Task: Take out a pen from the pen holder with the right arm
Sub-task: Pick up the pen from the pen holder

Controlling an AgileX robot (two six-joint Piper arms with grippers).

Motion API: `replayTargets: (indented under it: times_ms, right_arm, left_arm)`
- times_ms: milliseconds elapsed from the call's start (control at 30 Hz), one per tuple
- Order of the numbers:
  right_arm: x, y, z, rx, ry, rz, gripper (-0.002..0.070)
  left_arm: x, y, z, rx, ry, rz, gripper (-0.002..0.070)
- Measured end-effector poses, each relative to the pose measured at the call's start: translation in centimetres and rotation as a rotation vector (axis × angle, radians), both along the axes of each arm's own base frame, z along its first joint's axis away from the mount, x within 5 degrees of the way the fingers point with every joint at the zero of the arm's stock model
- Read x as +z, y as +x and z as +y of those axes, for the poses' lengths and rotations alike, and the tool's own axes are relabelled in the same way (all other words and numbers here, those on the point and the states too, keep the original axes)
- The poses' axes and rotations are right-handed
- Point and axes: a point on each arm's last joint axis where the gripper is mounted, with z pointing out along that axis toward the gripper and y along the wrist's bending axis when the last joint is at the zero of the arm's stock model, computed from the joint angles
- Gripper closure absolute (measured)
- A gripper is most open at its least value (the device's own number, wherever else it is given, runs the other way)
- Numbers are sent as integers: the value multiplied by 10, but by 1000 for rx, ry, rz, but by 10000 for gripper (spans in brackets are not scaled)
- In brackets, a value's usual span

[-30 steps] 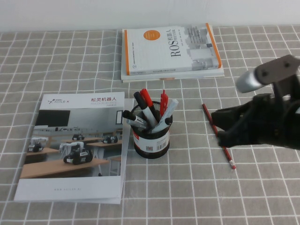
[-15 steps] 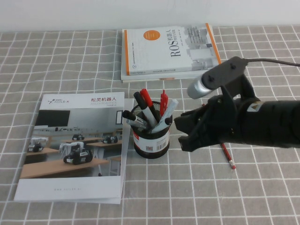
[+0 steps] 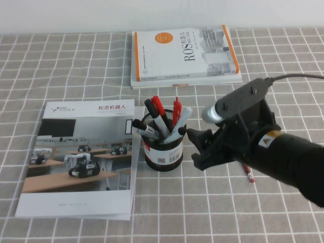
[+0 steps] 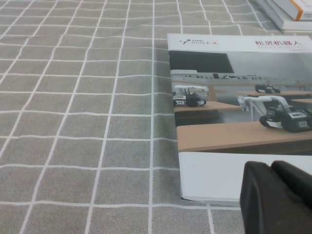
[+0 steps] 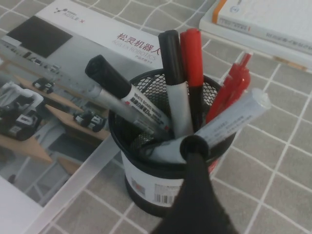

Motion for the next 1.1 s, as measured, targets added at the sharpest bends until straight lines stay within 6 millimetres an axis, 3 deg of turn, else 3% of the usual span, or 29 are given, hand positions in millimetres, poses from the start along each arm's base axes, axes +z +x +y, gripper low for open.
replayTargets:
  times_ms: [333,733,1100]
  right_arm:
    - [-27,-7,13,-6,2,-17,232]
    - [-16,2,24,-22,70,-22,247]
    - [-42,11,30,-70,51,27,253]
  left_arm:
    - [0,0,0,0,0,0,678]
    - [0,0,0,0,0,0,678]
    - [0,0,0,0,0,0,678]
